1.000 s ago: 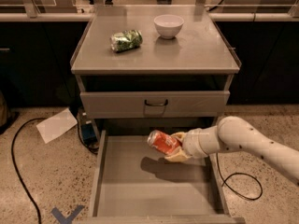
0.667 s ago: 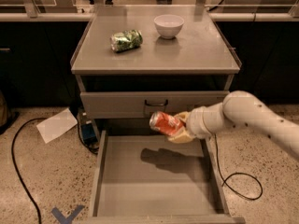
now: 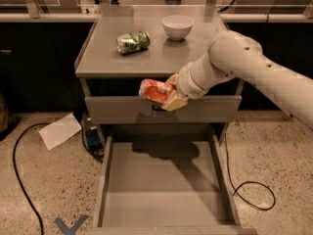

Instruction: Pick coke can from middle drawer and place on counter

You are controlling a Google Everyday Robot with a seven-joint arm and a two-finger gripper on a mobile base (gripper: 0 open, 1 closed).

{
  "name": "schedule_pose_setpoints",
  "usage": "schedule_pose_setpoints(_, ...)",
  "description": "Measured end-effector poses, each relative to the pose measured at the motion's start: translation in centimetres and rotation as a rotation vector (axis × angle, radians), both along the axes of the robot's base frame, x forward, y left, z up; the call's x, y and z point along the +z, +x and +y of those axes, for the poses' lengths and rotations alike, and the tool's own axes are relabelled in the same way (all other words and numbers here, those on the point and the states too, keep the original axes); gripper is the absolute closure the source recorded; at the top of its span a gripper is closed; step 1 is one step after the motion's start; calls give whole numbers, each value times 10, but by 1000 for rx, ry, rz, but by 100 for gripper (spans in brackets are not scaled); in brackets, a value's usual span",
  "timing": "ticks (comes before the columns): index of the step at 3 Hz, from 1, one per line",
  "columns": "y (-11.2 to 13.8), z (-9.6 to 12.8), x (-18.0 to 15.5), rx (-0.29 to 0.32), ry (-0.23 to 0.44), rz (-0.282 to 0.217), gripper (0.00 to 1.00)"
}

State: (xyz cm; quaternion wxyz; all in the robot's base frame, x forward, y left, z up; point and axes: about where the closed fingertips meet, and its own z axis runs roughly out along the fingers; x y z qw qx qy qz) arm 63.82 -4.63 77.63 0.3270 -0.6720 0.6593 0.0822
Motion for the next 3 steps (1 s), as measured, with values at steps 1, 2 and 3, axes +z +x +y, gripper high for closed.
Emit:
schedule_pose_setpoints(1, -1, -1, -1, -2, 0, 1, 100)
schedule_pose_setpoints(2, 1, 1, 5, 7, 33, -32, 100)
schedule_pose_setpoints(3, 13, 5, 35, 41, 52, -66, 100)
